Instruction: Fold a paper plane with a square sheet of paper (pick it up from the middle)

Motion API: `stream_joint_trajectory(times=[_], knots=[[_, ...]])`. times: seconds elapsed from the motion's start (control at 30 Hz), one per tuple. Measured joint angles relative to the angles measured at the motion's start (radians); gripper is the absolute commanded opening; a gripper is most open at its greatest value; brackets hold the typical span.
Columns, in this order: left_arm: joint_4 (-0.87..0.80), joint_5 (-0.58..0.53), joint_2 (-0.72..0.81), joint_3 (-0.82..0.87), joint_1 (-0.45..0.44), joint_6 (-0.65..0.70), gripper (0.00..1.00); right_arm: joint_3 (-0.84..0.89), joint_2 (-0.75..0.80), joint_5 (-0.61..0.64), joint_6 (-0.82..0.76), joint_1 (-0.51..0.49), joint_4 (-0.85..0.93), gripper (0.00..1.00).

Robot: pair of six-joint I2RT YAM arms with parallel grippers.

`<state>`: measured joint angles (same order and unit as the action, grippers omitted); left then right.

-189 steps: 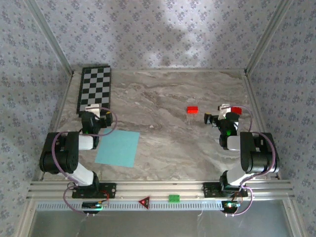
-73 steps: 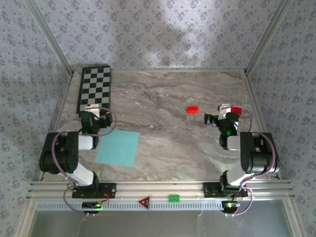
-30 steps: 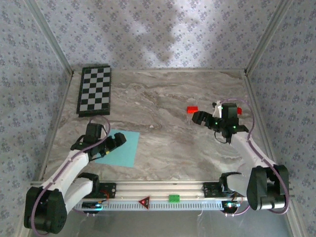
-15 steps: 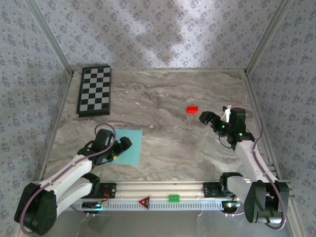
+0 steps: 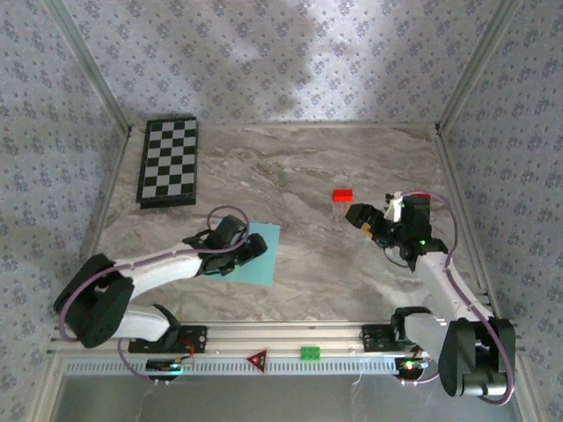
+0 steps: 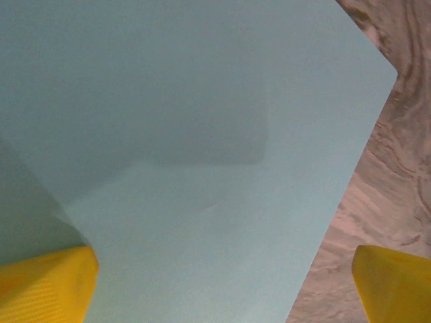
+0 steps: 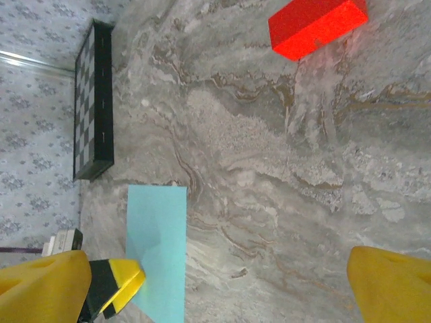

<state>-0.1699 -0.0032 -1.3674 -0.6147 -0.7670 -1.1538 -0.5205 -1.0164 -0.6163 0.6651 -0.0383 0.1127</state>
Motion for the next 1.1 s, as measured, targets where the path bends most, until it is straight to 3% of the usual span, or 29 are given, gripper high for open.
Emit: stream_joint_trajectory(times=[0.2, 0.43, 0.63, 0.87, 1.1], knots=[[-0.105, -0.082, -0.09, -0.177, -0.07, 0.085, 1.0, -0.01, -0.019, 0.028, -0.005, -0.037, 0.048, 1.0], [-0.326, -0.061, -0.119, -0.355, 0.058, 0.454, 1.0, -0.044, -0.021, 0.07, -0.006, -0.111, 0.094, 1.0], [-0.468, 0.019, -0.225, -0.415, 0.108, 0.641, 0.99, -0.045, -0.032, 0.128, 0.005, -0.198, 0.093, 1.0], [-0.52, 0.04, -0.331, -0.472, 0.09, 0.67, 0.99, -0.077, -0.074, 0.167, 0.008, -0.218, 0.103, 1.0], [-0.547, -0.007, -0.431, -0.507, 0.049, 0.618, 0.99, -0.082, -0.074, 0.191, 0.008, -0.224, 0.119, 1.0]])
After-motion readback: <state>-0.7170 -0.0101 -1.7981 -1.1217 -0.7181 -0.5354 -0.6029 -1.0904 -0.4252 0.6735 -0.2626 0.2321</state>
